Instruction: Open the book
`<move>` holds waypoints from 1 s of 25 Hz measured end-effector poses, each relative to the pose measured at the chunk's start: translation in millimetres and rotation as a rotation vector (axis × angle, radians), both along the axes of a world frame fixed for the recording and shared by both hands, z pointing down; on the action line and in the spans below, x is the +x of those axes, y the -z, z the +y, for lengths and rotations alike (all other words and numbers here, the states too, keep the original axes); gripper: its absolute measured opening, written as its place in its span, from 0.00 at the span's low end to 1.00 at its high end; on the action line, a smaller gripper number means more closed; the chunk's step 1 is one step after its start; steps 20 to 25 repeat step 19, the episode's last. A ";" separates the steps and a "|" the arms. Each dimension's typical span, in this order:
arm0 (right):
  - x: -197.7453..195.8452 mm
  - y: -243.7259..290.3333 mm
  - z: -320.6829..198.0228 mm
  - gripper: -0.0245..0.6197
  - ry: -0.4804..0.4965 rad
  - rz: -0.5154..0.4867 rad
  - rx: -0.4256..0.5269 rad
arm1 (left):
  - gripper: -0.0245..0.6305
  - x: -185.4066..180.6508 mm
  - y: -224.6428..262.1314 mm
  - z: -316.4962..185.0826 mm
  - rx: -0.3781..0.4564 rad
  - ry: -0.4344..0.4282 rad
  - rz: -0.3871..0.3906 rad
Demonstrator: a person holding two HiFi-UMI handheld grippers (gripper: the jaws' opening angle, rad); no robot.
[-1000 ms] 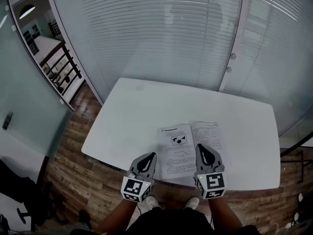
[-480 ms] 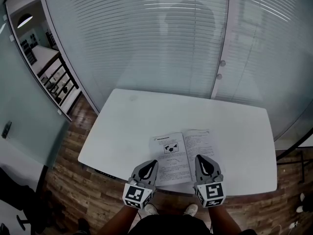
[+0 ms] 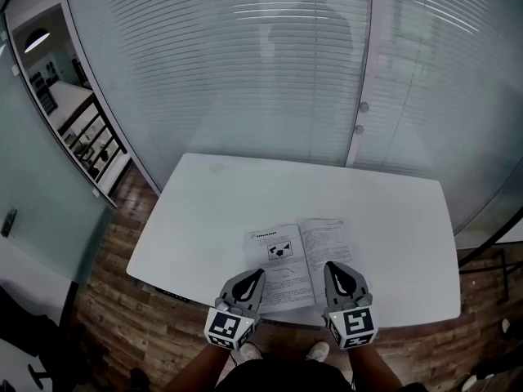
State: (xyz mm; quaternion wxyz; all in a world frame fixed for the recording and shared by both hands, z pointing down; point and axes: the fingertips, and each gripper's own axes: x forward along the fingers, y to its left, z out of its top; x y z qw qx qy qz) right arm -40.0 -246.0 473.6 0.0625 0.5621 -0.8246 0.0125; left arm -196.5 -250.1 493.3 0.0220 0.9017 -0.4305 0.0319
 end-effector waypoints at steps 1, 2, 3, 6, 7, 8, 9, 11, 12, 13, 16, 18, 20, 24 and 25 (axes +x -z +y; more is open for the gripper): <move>0.0 -0.5 0.1 0.05 0.000 0.000 0.001 | 0.05 -0.2 0.1 -0.2 0.000 0.001 0.000; -0.1 -0.7 0.2 0.05 0.000 0.002 0.002 | 0.05 -0.4 0.2 -0.3 0.000 0.001 0.000; -0.2 -0.8 0.2 0.05 0.000 0.003 0.003 | 0.05 -0.5 0.3 -0.3 0.001 0.002 0.000; -0.1 -1.5 0.4 0.05 -0.002 0.003 0.003 | 0.05 -0.8 0.1 0.3 0.000 0.002 -0.002; -0.3 -1.7 0.2 0.05 -0.002 0.004 0.003 | 0.05 -1.0 -0.1 0.2 -0.001 0.003 -0.003; -0.4 -1.9 -0.3 0.05 -0.002 0.006 0.004 | 0.05 -1.3 -0.1 -0.4 -0.002 0.004 -0.004; -0.4 -2.1 -1.2 0.05 -0.002 0.008 0.003 | 0.05 -1.4 0.0 -1.3 -0.003 0.004 -0.005; 0.4 -3.2 -3.7 0.05 -0.007 0.013 -0.002 | 0.05 -1.5 -0.1 -3.3 -0.004 0.006 -0.004; 1.1 -4.3 -4.8 0.05 -0.012 0.016 -0.007 | 0.05 -1.6 -0.4 -4.2 -0.005 0.006 -0.004; 1.8 -5.4 -5.7 0.05 -0.016 0.016 -0.011 | 0.05 -1.6 -1.0 -4.9 -0.005 0.006 -0.004; 3.8 -7.8 -7.7 0.05 -0.027 0.010 -0.015 | 0.05 -0.6 -1.9 -6.9 -0.005 0.006 -0.005; 4.7 -8.9 -8.6 0.05 -0.031 0.011 -0.019 | 0.05 -0.1 -1.9 -8.1 -0.005 0.006 -0.005; 5.2 -9.5 -8.9 0.05 -0.033 0.012 -0.021 | 0.05 0.1 -1.9 -8.6 -0.004 0.006 -0.005; 5.2 -9.5 -8.9 0.05 -0.033 0.012 -0.021 | 0.05 0.1 -1.9 -8.6 -0.004 0.006 -0.005; 5.2 -9.5 -8.9 0.05 -0.033 0.012 -0.021 | 0.05 0.1 -1.9 -8.6 -0.004 0.006 -0.005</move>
